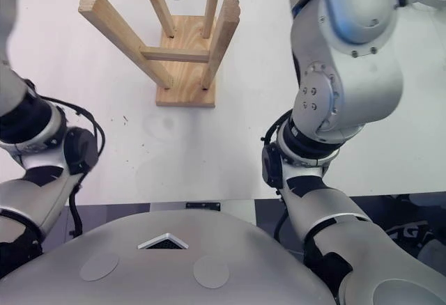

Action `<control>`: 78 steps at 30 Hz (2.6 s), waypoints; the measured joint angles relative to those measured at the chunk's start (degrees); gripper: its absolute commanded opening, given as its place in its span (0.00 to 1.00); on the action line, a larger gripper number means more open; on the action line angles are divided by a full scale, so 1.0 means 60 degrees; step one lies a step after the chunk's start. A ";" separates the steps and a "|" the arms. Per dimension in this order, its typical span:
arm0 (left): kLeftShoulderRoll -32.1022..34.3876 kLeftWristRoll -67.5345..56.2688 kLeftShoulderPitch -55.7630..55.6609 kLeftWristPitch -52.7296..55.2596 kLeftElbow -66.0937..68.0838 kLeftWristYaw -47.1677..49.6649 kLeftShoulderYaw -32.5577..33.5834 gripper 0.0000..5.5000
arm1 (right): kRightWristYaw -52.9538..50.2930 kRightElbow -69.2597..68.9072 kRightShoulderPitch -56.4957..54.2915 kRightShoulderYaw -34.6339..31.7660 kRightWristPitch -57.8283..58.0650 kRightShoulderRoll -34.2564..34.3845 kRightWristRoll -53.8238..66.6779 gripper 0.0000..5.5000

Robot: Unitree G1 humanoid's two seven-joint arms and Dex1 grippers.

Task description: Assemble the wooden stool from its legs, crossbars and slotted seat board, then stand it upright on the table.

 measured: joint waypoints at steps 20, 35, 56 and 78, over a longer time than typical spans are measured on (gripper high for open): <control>-0.2143 0.1508 0.6474 -0.0761 0.0084 0.1193 -0.4198 0.02 | -0.0372 0.0385 0.1621 0.0123 -0.0556 -0.1523 -0.1108 0.83; -0.2387 0.0808 0.4458 -0.1934 -0.1378 0.0314 -0.2497 0.07 | -0.0535 0.0406 0.1864 0.0198 -0.0785 -0.1422 -0.1069 0.83; 0.1043 0.3221 0.4092 -0.9554 1.3133 -0.5393 -0.1955 0.41 | 0.3287 0.7342 0.4435 0.3965 -0.4358 -0.2581 -0.2103 0.83; 0.2994 0.4996 0.3361 -1.5084 1.7547 -0.3995 -0.2470 0.41 | 0.8561 0.4594 0.7107 0.3038 -0.4880 -0.6577 0.0109 0.83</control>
